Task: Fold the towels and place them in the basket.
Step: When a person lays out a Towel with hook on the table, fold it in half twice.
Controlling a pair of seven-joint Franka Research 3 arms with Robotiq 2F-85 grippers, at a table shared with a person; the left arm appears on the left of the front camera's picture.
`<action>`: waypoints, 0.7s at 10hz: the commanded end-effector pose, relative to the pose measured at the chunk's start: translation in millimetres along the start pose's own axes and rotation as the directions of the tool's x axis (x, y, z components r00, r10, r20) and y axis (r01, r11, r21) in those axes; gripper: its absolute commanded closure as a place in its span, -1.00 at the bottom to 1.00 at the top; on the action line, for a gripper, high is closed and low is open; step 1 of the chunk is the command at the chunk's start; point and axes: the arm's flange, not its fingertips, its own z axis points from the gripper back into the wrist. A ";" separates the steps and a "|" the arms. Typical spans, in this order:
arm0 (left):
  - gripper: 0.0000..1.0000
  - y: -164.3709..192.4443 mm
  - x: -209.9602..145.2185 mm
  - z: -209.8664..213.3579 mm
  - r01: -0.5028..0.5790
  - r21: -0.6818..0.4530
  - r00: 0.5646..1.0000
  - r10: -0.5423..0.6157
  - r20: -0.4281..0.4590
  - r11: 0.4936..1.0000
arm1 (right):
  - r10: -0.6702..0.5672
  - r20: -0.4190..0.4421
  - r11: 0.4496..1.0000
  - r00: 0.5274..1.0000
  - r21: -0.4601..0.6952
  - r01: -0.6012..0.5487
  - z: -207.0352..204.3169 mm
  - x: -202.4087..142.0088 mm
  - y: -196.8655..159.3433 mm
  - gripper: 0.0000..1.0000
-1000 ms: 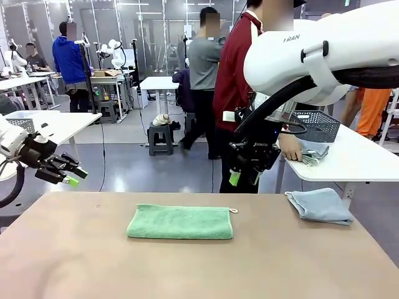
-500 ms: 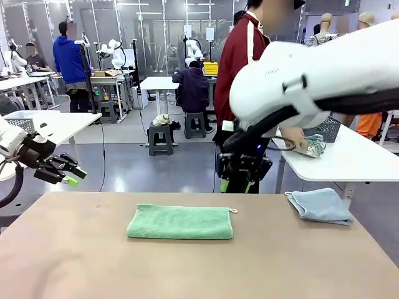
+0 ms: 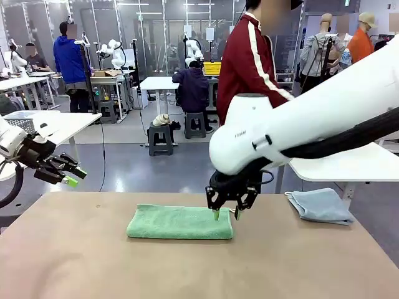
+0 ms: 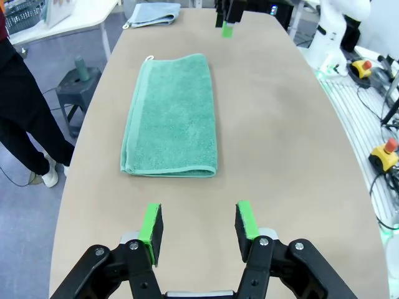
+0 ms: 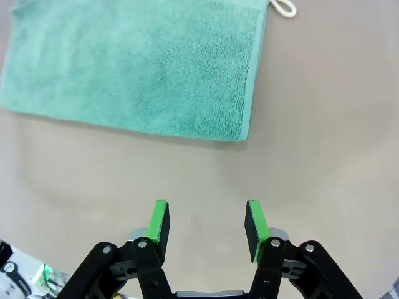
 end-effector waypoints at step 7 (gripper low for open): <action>-0.21 -0.4 -0.2 -0.4 0.002 -0.006 1.000 -0.002 -0.005 1.000 | -0.091 0.035 0.994 0.995 -0.062 0.093 -65.2 79.0 0.4 -0.24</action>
